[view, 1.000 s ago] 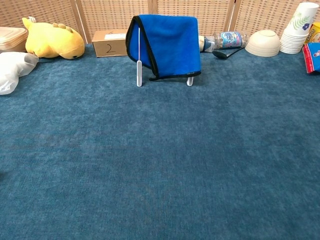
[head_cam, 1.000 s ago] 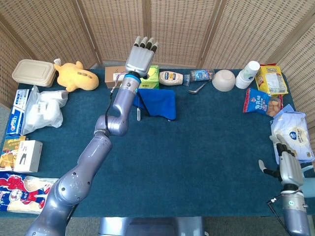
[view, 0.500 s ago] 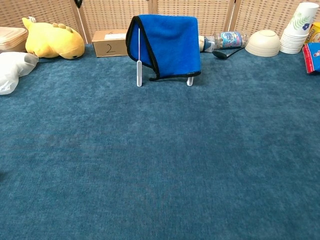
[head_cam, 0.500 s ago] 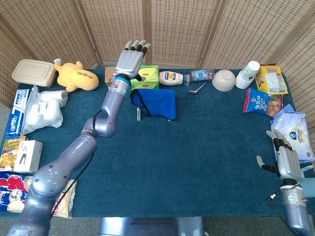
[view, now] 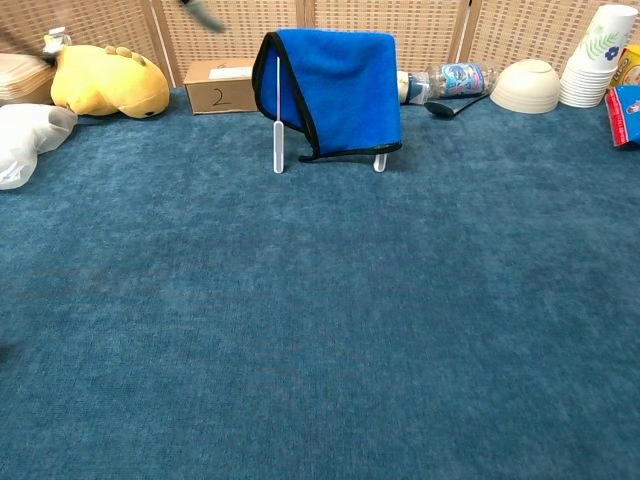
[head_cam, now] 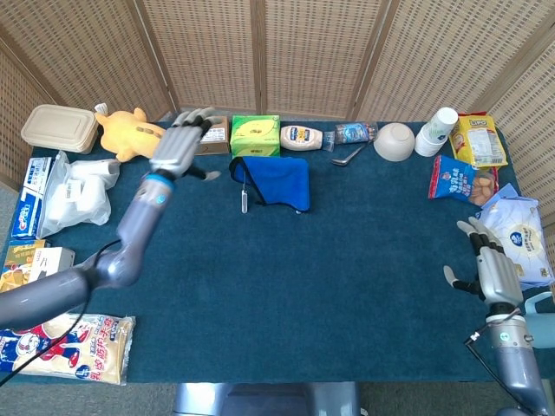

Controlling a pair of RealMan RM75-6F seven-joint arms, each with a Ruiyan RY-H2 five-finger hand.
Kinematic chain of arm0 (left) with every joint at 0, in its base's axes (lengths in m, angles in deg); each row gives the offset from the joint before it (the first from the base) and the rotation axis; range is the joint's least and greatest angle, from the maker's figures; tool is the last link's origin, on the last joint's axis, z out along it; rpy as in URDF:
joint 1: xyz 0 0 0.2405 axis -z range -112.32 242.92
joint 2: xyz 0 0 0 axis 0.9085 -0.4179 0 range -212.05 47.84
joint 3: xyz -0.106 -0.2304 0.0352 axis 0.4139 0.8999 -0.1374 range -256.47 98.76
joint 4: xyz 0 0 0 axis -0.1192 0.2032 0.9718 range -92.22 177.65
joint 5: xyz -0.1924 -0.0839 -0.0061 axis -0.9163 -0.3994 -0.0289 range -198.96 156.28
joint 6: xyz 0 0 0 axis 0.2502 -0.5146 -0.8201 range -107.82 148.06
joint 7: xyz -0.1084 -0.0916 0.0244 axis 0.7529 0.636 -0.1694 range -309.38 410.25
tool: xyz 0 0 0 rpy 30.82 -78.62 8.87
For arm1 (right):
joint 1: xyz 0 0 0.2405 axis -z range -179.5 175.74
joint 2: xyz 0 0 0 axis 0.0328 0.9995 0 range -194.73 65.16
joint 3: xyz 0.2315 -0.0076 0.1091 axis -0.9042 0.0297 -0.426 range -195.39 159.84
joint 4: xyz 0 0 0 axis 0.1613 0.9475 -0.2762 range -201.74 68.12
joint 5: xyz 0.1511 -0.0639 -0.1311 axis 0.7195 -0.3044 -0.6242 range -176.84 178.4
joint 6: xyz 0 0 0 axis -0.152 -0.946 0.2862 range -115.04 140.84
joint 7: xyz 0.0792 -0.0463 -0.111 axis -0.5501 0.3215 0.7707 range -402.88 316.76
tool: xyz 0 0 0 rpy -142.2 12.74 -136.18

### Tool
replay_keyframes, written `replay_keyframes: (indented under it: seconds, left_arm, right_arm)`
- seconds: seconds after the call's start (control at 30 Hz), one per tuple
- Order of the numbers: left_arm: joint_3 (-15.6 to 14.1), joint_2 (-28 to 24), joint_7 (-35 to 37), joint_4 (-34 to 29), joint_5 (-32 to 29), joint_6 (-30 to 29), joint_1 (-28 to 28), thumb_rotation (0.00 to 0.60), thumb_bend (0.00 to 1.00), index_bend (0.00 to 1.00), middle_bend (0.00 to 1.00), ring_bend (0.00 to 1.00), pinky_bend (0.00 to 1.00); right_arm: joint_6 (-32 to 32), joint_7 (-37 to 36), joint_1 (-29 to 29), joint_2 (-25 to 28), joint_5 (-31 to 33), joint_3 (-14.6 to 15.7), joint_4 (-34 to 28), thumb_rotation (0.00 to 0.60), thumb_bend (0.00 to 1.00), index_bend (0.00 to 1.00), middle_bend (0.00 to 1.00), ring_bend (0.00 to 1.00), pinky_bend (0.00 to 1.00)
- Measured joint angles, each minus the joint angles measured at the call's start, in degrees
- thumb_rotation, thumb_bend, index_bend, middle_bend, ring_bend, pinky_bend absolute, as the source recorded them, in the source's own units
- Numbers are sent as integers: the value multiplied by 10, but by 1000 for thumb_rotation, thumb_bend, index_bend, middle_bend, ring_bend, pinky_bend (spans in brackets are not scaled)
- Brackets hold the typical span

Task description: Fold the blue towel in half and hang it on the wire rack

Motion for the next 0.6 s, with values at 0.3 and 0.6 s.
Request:
replay_keyframes:
  seconds: [0.3, 0.6]
  left_arm:
    - [-48, -105, 33, -165, 45, -123, -135, 600, 73, 155, 67, 0, 0]
    - [-97, -150, 80, -260, 124, -219, -243, 600, 72, 173, 80, 0, 0]
  right_arm:
    - [6, 9, -12, 2, 5, -4, 5, 600, 346, 113, 25, 0, 0]
    - [0, 31, -24, -4, -3, -4, 6, 600, 348, 111, 25, 0, 0]
